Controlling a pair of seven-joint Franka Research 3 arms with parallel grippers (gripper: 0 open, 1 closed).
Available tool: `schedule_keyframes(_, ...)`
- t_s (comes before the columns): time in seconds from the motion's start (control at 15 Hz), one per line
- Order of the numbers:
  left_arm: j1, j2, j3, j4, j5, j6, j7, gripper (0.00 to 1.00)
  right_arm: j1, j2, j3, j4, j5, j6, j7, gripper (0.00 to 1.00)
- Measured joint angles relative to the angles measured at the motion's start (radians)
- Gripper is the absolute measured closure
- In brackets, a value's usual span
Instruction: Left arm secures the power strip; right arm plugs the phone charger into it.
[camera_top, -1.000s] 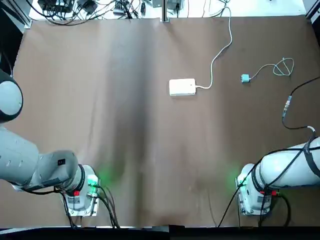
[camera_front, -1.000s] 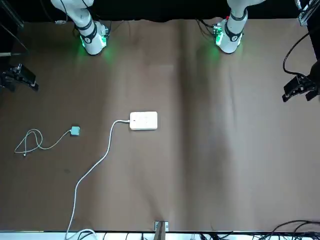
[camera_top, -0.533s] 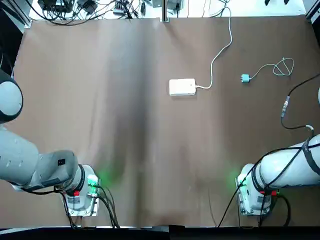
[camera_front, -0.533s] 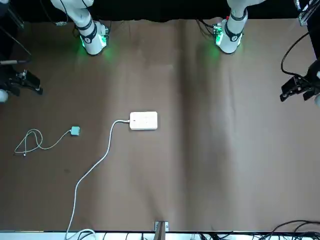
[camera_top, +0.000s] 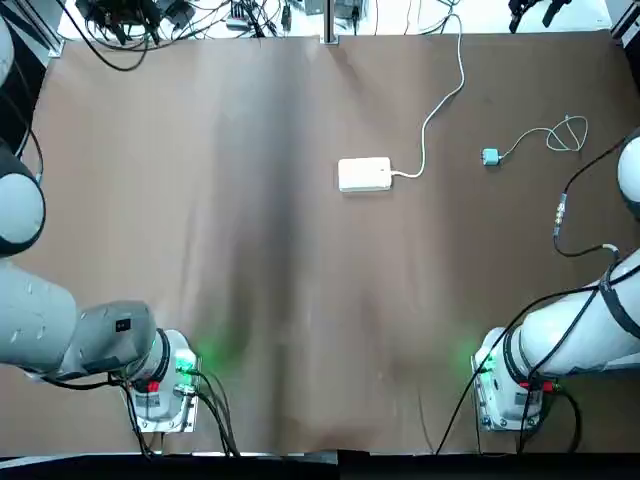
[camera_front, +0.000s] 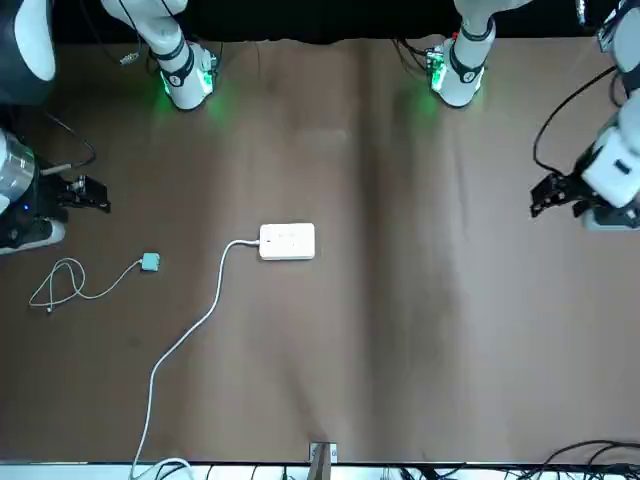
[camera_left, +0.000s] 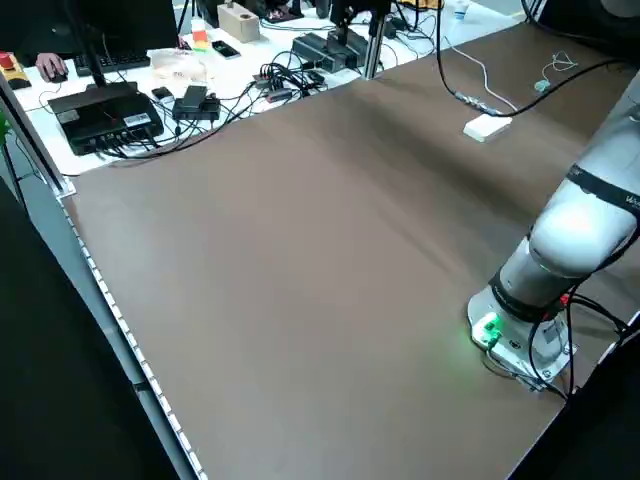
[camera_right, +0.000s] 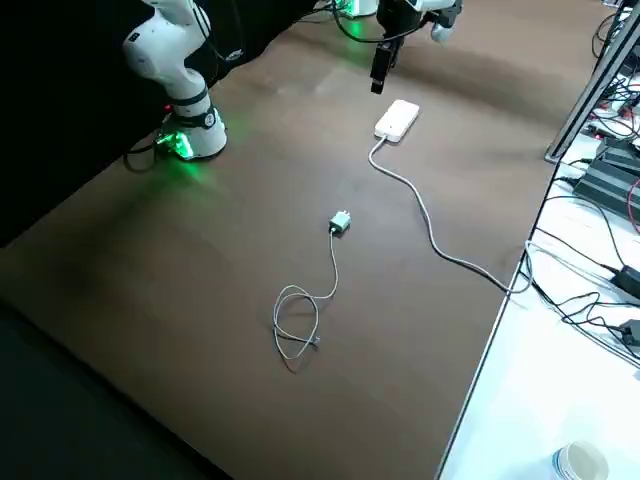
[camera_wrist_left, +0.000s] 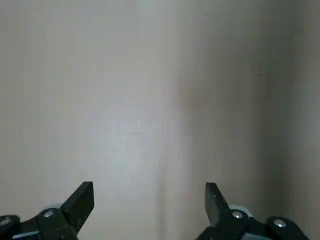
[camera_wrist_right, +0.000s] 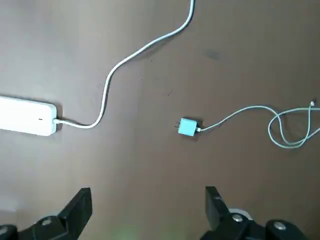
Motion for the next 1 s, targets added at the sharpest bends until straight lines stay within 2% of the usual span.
schedule_keyframes(0.07,0.000,-0.010,-0.025,-0.063,-0.020,0.060,-0.016,0.03,-0.004,0.000,-0.002,0.000,0.000,0.000,-0.057,0.00)
schedule_keyframes(0.2,-0.001,-0.011,-0.045,-0.127,-0.087,0.139,-0.036,0.06,-0.017,0.003,-0.006,0.000,0.000,0.010,-0.143,0.00)
schedule_keyframes(0.27,-0.002,-0.010,-0.049,-0.158,-0.128,0.174,-0.037,0.14,-0.024,0.006,-0.008,0.000,0.000,0.018,-0.191,0.00)
schedule_keyframes(0.4,-0.002,-0.001,-0.060,-0.208,-0.177,0.240,-0.037,0.18,-0.035,0.012,-0.011,0.000,0.000,0.025,-0.280,0.00)
schedule_keyframes(0.6,-0.002,0.028,-0.088,-0.250,-0.205,0.332,-0.038,0.47,-0.065,0.033,-0.013,-0.001,0.021,0.026,-0.408,0.00)
schedule_keyframes(0.87,-0.002,0.095,-0.138,-0.274,-0.329,0.428,-0.035,0.85,-0.198,0.114,-0.018,-0.003,0.140,0.028,-0.770,0.00)
schedule_keyframes(0.93,-0.002,0.122,-0.155,-0.283,-0.362,0.471,-0.032,0.94,-0.227,0.137,-0.019,-0.003,0.158,0.030,-0.846,0.00)
schedule_keyframes(1.0,-0.002,0.149,-0.172,-0.291,-0.388,0.513,-0.026,0.99,-0.248,0.158,-0.020,-0.002,0.168,0.032,-0.908,0.00)
